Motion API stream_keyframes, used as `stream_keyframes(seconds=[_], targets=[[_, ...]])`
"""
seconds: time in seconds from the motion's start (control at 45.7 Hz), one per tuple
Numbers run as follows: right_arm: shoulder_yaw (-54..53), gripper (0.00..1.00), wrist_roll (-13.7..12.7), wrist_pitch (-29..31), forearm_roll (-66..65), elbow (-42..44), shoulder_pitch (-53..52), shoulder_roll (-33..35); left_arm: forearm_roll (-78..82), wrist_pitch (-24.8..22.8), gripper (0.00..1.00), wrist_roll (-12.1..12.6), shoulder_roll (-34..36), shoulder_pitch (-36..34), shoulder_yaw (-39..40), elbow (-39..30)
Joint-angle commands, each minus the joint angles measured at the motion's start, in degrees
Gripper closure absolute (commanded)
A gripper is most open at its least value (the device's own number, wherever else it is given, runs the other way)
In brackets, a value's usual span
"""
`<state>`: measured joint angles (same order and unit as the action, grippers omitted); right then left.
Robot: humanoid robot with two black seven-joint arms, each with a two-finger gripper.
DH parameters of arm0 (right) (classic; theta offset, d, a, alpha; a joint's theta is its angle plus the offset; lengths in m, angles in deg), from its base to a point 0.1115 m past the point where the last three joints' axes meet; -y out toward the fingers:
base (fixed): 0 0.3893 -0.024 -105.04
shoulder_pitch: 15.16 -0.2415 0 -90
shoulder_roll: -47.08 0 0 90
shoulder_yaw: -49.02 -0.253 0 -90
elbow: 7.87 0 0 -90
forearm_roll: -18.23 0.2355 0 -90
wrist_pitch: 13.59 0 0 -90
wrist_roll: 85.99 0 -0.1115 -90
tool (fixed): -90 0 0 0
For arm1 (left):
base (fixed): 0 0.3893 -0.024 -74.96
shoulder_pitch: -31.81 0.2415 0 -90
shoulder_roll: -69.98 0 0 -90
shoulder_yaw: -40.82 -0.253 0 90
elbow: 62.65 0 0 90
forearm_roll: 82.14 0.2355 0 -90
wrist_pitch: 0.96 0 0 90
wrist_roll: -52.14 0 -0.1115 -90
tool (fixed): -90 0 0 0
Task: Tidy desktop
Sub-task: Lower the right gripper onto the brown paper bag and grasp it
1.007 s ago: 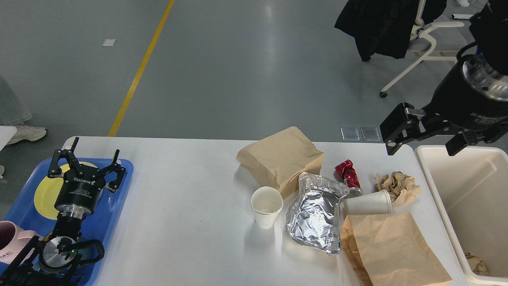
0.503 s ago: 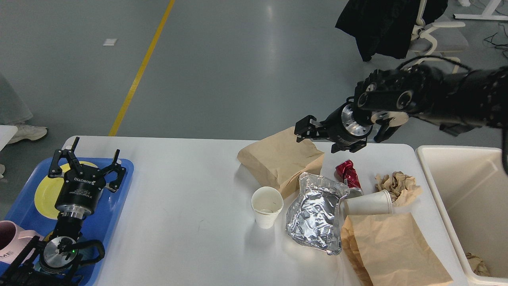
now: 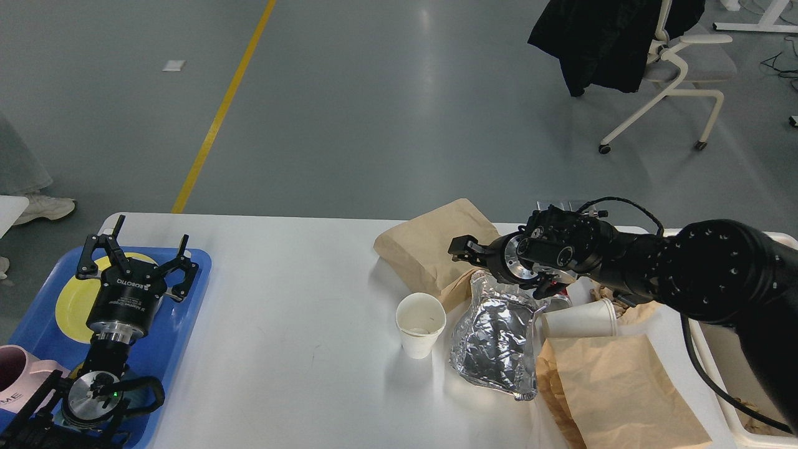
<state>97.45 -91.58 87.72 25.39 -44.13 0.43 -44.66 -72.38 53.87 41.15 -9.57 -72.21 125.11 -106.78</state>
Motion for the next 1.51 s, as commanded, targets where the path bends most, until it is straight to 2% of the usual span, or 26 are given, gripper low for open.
stream_keyframes(seconds=[0.0, 0.197, 0.35, 0.503, 0.569, 0.613, 0.7, 0.766, 0.832, 0.919, 1.029, 1.488], targets=[[-5.35, 0.0, -0.3, 0.12, 0.57, -0.13, 0.66, 0.95, 0.0, 0.01, 0.04, 0.0, 0.0, 0.05, 0.0, 0.0], [-11.68, 0.0, -1.71, -0.32, 0.31, 3.47, 4.0, -0.54, 0.0, 0.01, 0.04, 0.0, 0.0, 0.05, 0.0, 0.0], [-11.51, 0.0, -3.11, -0.32, -1.62, 8.3, 6.99, -5.11, 0.0, 0.01, 0.04, 0.0, 0.0, 0.05, 0.0, 0.0], [-12.48, 0.02, -3.47, -0.32, -1.72, 12.17, 8.14, -5.47, 0.0, 0.01, 0.04, 0.0, 0.0, 0.05, 0.0, 0.09], [-12.48, 0.13, -3.55, -0.32, -1.72, 12.7, 8.14, -5.47, 0.0, 0.01, 0.04, 0.0, 0.0, -0.04, 0.0, 0.0], [-12.48, 0.24, -3.64, -0.23, -1.98, 12.7, 8.14, -5.47, 0.0, 0.01, 0.04, 0.0, 0.0, -0.04, 0.0, 0.09], [-12.48, 0.62, -3.99, 0.03, -2.33, 12.26, 8.14, -5.47, 0.0, 0.01, 0.04, 0.0, 0.0, -0.04, 0.0, 0.09], [-12.48, 0.78, -4.17, -0.14, -2.42, 12.26, 8.22, -5.47, 0.0, 0.01, 0.04, 0.0, 0.0, -0.04, 0.0, 0.0], [-12.48, 0.99, -4.17, -0.14, -2.77, 12.26, 8.22, -5.64, 0.0, 0.01, 0.04, 0.0, 0.0, -0.04, 0.0, 0.0], [-12.22, 1.0, -4.43, -0.14, -2.86, 12.61, 8.31, -5.73, 0.0, 0.01, 0.04, 0.0, 0.0, -0.04, 0.0, 0.0], [-12.48, 1.0, -6.19, 0.56, -2.77, 11.91, 7.52, -5.12, 0.0, 0.01, 0.04, 0.0, 0.0, -0.04, 0.0, 0.0], [-13.09, 1.0, -6.54, 0.74, -1.89, 11.65, 6.03, -4.5, 0.0, 0.01, 0.04, 0.0, 0.0, -0.04, 0.0, 0.0]])
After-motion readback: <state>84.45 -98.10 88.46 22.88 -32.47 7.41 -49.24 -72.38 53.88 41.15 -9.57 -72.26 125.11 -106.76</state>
